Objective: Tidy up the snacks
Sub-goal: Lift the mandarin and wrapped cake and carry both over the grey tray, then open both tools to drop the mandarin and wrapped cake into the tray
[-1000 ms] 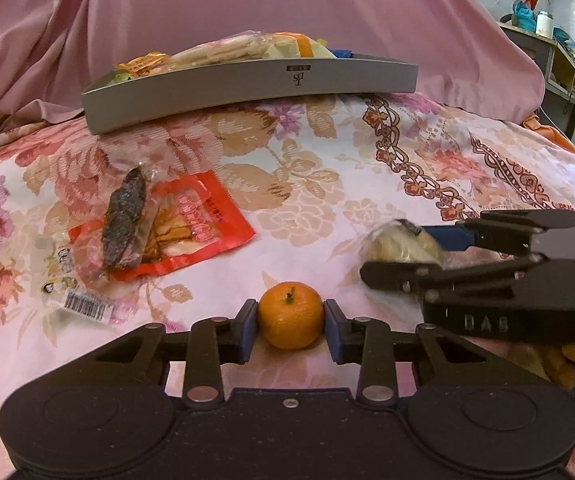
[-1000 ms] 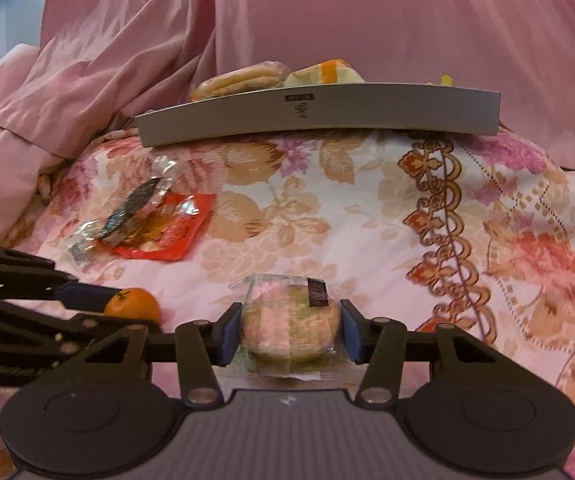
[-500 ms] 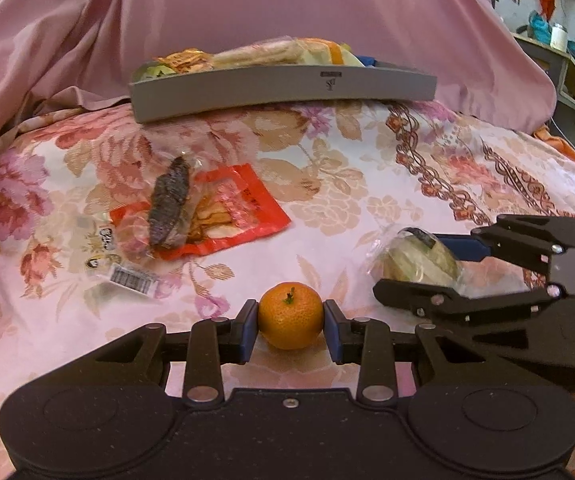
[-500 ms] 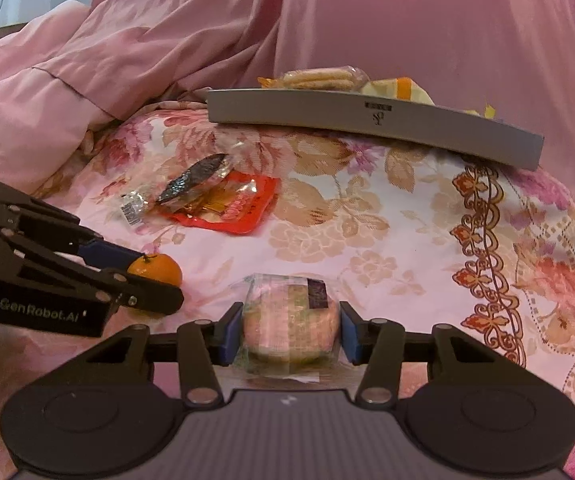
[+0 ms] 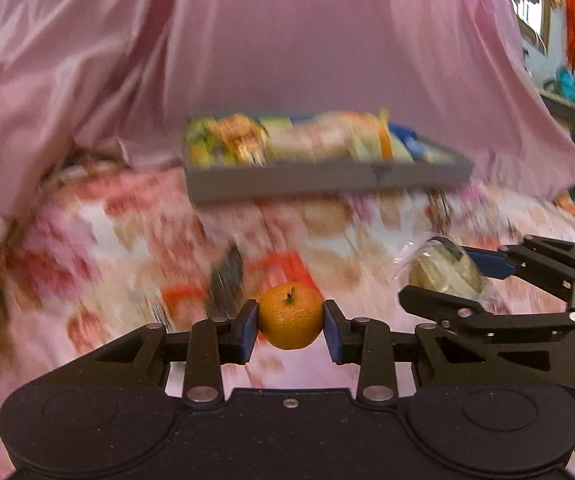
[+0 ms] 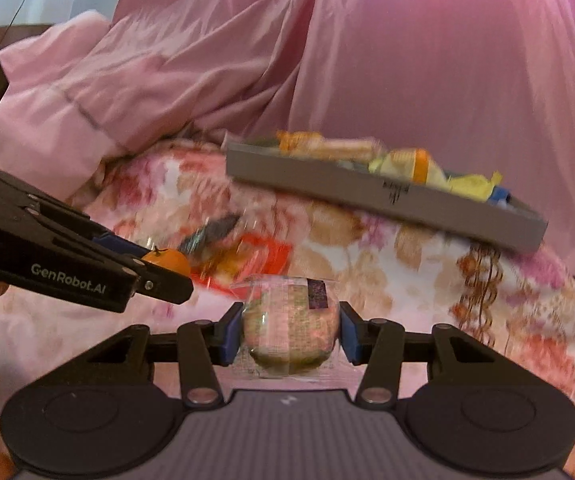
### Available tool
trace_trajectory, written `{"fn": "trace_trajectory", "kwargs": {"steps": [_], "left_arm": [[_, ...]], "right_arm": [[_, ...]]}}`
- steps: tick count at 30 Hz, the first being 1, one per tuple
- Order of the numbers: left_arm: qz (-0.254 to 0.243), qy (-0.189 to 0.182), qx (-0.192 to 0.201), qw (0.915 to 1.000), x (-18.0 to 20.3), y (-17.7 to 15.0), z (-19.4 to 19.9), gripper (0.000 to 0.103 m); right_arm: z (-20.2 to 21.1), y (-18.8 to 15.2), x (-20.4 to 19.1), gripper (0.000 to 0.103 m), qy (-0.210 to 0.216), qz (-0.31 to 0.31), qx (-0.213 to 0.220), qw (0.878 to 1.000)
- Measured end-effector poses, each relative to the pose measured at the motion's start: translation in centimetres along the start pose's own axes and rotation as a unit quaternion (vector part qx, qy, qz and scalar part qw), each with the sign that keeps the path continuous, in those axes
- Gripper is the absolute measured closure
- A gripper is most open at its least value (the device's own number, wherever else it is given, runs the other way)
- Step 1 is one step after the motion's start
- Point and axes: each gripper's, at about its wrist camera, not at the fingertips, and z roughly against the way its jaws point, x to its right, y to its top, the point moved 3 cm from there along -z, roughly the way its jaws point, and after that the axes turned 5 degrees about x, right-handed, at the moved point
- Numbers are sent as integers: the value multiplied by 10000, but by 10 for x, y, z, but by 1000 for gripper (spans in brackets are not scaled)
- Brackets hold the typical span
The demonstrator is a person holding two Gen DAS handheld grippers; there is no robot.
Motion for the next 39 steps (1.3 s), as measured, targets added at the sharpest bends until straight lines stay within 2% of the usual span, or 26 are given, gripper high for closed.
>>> {"fn": "trace_trajectory", "kwargs": {"steps": [10,15,21,31,39], "left_arm": [[-151,338,947,9948,-33,82,-18,67],[152,368,1174,9923,-52,104,-36,67],[418,300,1130,9923,-57,122,-72,67],[709,271,727,9945,-66,115,-110,67],[840,166,604,9945,-71,113,-119,67]], "right_arm": [[-25,85,33,50,-213,44,625,9978],[-49,124,55,50,-297,394,476,9976],[-81,164,75,50,-385,481,105,9980],[-152,164,98,50,-510,-312,-412,9974],[-174,151,110,50,-541,-596,-675,9945]]}}
